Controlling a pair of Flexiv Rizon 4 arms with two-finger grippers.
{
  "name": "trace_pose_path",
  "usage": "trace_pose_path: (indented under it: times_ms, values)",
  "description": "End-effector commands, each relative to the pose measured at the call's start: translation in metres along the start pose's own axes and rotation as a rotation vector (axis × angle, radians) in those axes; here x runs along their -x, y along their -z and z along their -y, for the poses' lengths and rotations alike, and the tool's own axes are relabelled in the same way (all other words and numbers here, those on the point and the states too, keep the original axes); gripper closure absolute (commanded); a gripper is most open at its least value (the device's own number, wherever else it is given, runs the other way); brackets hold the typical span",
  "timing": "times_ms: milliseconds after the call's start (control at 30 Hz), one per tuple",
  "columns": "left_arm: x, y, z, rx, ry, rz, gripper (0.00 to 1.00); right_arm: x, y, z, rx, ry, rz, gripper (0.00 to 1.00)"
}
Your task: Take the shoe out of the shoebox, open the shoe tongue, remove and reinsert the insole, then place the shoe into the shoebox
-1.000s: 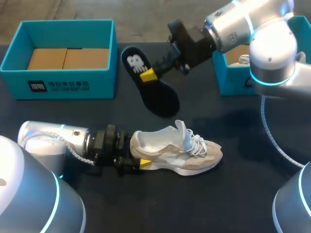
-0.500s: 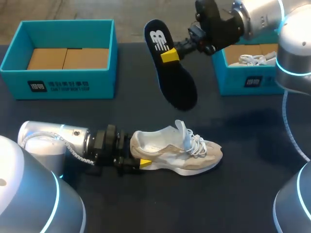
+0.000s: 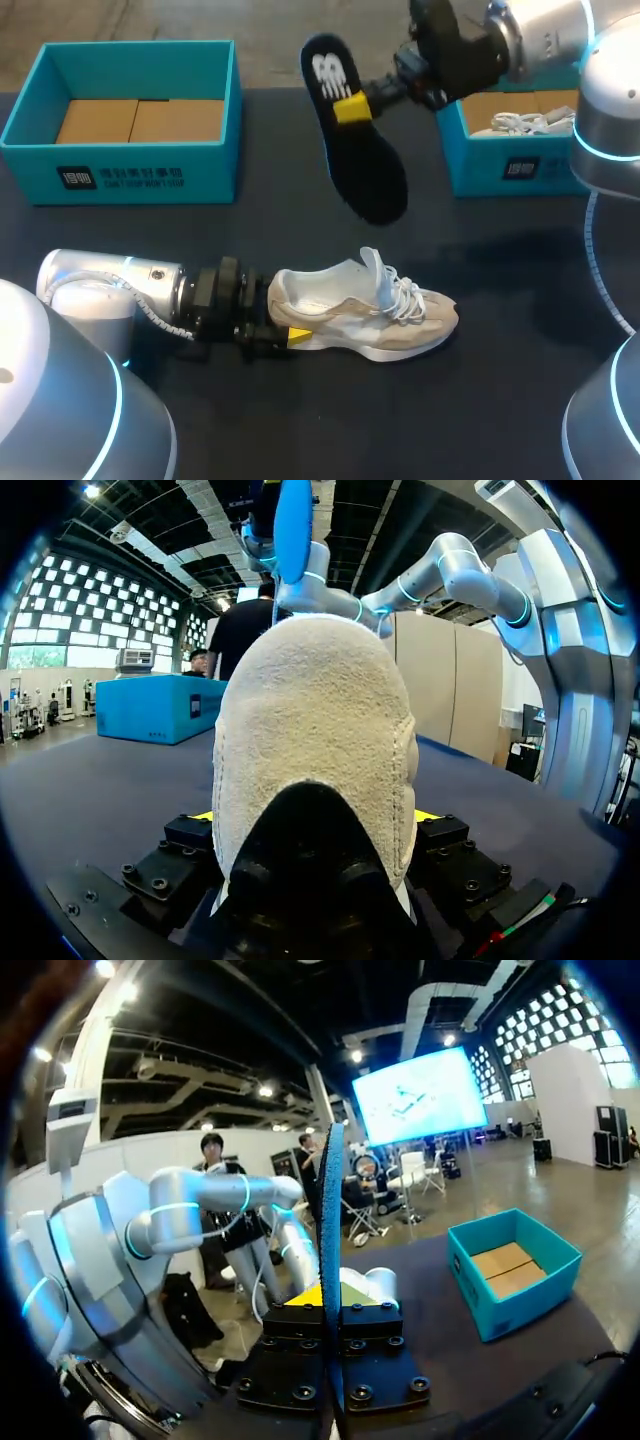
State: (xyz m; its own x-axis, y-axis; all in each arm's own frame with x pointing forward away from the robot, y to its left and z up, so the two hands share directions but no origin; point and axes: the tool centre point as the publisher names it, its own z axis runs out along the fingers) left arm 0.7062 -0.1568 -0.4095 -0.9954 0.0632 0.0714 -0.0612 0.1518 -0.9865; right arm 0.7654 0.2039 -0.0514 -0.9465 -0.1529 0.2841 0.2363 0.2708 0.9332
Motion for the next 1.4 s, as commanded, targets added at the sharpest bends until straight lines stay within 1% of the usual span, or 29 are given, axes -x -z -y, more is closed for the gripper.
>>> trace_pose_path:
  times_ms: [33,100,133,167,200,233,333,467,533,1000,1067,1267,1400]
  values:
    - [0.0,0.0,0.001,0.001,0.001,0.0,1.0,-0.018,0.024,-0.007,0.019,-0.032,0.049,1.0]
    - [0.0,0.0,0.001,0.001,0.001,0.0,1.0,-0.023,0.037,-0.006,0.062,-0.042,0.054,1.0]
    - [0.0,0.0,0.001,0.001,0.001,0.0,1.0,-0.025,0.042,-0.006,0.067,-0.061,0.075,1.0]
    - [0.0,0.0,0.001,0.001,0.001,0.0,1.0,-0.028,0.048,-0.006,0.095,-0.058,0.073,1.0]
    - [0.0,0.0,0.001,0.001,0.001,0.0,1.0,-0.029,0.051,-0.008,0.105,-0.06,0.068,1.0]
    - [0.0,0.0,0.001,0.001,0.001,0.0,1.0,-0.03,0.054,-0.009,0.106,-0.075,0.083,1.0]
    - [0.0,0.0,0.001,0.001,0.001,0.0,1.0,-0.033,0.059,-0.015,0.106,-0.089,0.082,1.0]
    - [0.0,0.0,0.001,0.001,0.001,0.0,1.0,-0.044,0.062,-0.021,0.105,-0.106,0.091,1.0]
    - [0.0,0.0,0.001,0.001,0.001,0.0,1.0,-0.054,0.063,-0.022,0.115,-0.185,0.172,1.0]
    - [0.0,0.0,0.001,0.001,0.001,0.0,1.0,-0.054,0.063,-0.022,0.115,-0.185,0.172,1.0]
    - [0.0,0.0,0.001,0.001,0.001,0.0,1.0,-0.064,0.069,-0.02,0.145,-0.174,0.161,1.0]
    - [0.0,0.0,0.001,0.001,0.001,0.0,1.0,-0.094,0.087,-0.009,0.21,-0.212,0.172,1.0]
    - [0.0,0.0,0.001,0.001,0.001,0.0,1.0,-0.105,0.092,-0.005,0.217,-0.221,0.177,1.0]
